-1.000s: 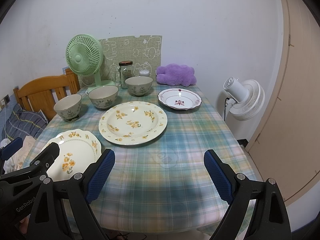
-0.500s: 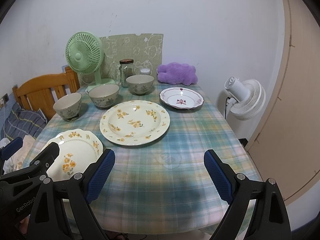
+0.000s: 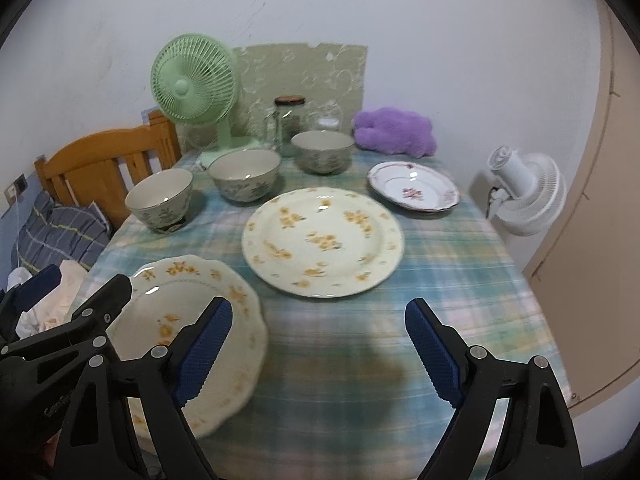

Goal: Organize plates and bowls

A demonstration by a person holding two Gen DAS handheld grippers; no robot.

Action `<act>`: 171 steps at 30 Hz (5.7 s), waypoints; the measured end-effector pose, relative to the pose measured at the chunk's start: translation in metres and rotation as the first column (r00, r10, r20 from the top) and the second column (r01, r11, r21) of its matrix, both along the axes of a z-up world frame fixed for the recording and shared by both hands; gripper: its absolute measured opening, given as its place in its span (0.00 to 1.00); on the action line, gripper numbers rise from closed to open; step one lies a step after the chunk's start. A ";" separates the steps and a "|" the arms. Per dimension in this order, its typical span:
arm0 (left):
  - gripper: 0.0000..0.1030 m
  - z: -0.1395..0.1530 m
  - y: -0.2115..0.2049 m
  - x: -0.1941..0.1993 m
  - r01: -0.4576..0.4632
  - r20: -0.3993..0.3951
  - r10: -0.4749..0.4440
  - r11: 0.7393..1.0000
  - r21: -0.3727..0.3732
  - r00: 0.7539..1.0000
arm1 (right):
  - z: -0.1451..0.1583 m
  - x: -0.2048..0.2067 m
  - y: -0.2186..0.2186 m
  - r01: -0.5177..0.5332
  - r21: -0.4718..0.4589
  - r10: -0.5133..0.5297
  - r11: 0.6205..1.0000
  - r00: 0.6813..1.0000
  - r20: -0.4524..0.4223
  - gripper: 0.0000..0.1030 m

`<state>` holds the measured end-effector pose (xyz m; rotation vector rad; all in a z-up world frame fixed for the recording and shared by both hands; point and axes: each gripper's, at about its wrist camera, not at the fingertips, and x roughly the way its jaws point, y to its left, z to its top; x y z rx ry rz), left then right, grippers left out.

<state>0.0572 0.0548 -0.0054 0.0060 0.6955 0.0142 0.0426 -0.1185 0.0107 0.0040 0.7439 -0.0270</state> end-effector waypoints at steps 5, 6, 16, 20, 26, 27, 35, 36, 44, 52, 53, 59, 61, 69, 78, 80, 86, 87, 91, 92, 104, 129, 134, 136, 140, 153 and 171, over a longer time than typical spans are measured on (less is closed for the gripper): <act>0.84 -0.015 0.021 0.021 0.011 -0.075 -0.010 1.000 0.007 0.997 | -0.014 0.024 0.028 -0.003 0.019 0.005 1.000 0.998 -0.064 0.83; 0.84 -0.019 0.026 0.025 0.014 -0.091 -0.013 1.000 0.008 0.996 | -0.018 0.029 0.034 -0.003 0.022 0.005 1.000 0.997 -0.083 0.82; 0.79 -0.064 0.050 0.056 0.076 -0.240 -0.079 0.997 -0.023 0.968 | -0.070 0.065 0.069 0.033 0.028 -0.025 0.999 0.964 -0.264 0.71; 0.75 -0.077 0.052 0.066 0.100 -0.284 -0.107 0.994 -0.038 0.953 | -0.084 0.073 0.075 0.067 0.001 -0.064 0.998 0.951 -0.303 0.69; 0.61 -0.089 0.049 0.076 0.161 -0.331 -0.174 0.985 -0.064 0.927 | -0.094 0.080 0.075 0.116 -0.014 -0.114 0.993 0.933 -0.342 0.68; 0.60 -0.091 0.048 0.077 0.178 -0.342 -0.191 0.982 -0.069 0.920 | -0.095 0.081 0.075 0.121 -0.018 -0.120 0.992 0.930 -0.348 0.68; 0.61 -0.091 0.043 0.081 0.221 -0.355 -0.233 0.972 -0.076 0.905 | -0.100 0.084 0.077 0.152 -0.066 -0.166 0.986 0.913 -0.373 0.65; 0.61 -0.091 0.042 0.080 0.224 -0.360 -0.235 0.972 -0.071 0.903 | -0.100 0.083 0.078 0.153 -0.068 -0.167 0.986 0.911 -0.376 0.64; 0.61 -0.078 0.025 0.077 0.265 -0.375 -0.273 0.962 -0.074 0.886 | -0.092 0.075 0.070 0.178 -0.093 -0.201 0.980 0.890 -0.409 0.61; 0.61 -0.061 -0.012 0.074 0.334 -0.323 -0.341 0.939 -0.080 0.883 | -0.068 0.061 0.037 0.251 -0.108 -0.273 0.962 0.894 -0.354 0.61; 0.61 -0.060 -0.018 0.074 0.342 -0.317 -0.349 0.936 -0.078 0.882 | -0.066 0.060 0.033 0.257 -0.109 -0.279 0.960 0.894 -0.349 0.61; 0.61 -0.058 -0.058 0.073 0.352 -0.311 -0.357 0.933 -0.074 0.881 | -0.065 0.054 -0.005 0.288 -0.098 -0.305 0.952 0.896 -0.324 0.61; 0.61 -0.056 -0.075 0.071 0.354 -0.310 -0.357 0.933 -0.066 0.881 | -0.066 0.052 -0.023 0.290 -0.093 -0.304 0.953 0.895 -0.326 0.61; 0.61 -0.054 -0.151 0.070 0.337 -0.320 -0.336 0.940 -0.051 0.886 | -0.068 0.052 -0.098 0.278 -0.073 -0.286 0.958 0.897 -0.335 0.61; 0.62 -0.069 -0.222 0.070 0.319 -0.344 -0.319 0.946 -0.058 0.883 | -0.077 0.055 -0.175 0.267 -0.071 -0.274 0.961 0.892 -0.359 0.61; 0.62 -0.072 -0.233 0.070 0.314 -0.348 -0.315 0.948 -0.060 0.883 | -0.080 0.057 -0.189 0.265 -0.070 -0.272 0.962 0.891 -0.364 0.61; 0.62 -0.084 -0.262 0.074 0.299 -0.372 -0.300 0.952 -0.063 0.878 | -0.091 0.062 -0.228 0.254 -0.065 -0.259 0.965 0.885 -0.388 0.61; 0.62 -0.086 -0.266 0.075 0.295 -0.376 -0.296 0.953 -0.063 0.878 | -0.093 0.063 -0.233 0.251 -0.064 -0.256 0.966 0.884 -0.391 0.61; 0.62 -0.092 -0.278 0.077 0.290 -0.393 -0.292 0.955 -0.066 0.872 | -0.100 0.065 -0.247 0.241 -0.068 -0.247 0.968 0.880 -0.405 0.61; 0.62 -0.094 -0.281 0.077 0.289 -0.394 -0.291 0.955 -0.064 0.872 | -0.101 0.065 -0.249 0.241 -0.068 -0.247 0.968 0.879 -0.408 0.61; 0.65 -0.095 -0.286 0.078 0.256 -0.409 -0.262 0.964 -0.069 0.874 | -0.106 0.068 -0.260 0.202 -0.064 -0.211 0.977 0.888 -0.410 0.63; 0.88 -0.018 -0.166 0.080 0.242 -0.286 -0.252 0.968 -0.073 0.924 | -0.021 0.064 -0.166 0.230 0.008 -0.220 0.973 0.941 -0.259 0.76; 0.89 -0.011 -0.136 0.092 0.260 -0.266 -0.269 0.963 -0.067 0.926 | -0.012 0.068 -0.135 0.262 0.040 -0.244 0.964 0.937 -0.251 0.76; 0.88 -0.010 -0.128 0.099 0.258 -0.263 -0.264 0.964 -0.057 0.928 | -0.010 0.072 -0.124 0.266 0.037 -0.250 0.963 0.939 -0.235 0.76; 0.87 -0.010 -0.113 0.120 0.219 -0.278 -0.233 0.972 -0.080 0.932 | -0.007 0.087 -0.105 0.268 0.016 -0.258 0.963 0.940 -0.223 0.76; 0.86 -0.033 -0.126 0.187 0.126 -0.307 -0.131 0.991 -0.038 0.943 | -0.024 0.173 -0.112 0.198 0.048 -0.180 0.979 0.950 -0.257 0.76; 0.80 -0.096 -0.139 0.227 0.060 -0.425 -0.056 0.998 -0.003 0.903 | -0.098 0.245 -0.119 0.108 0.049 -0.081 0.993 0.919 -0.386 0.68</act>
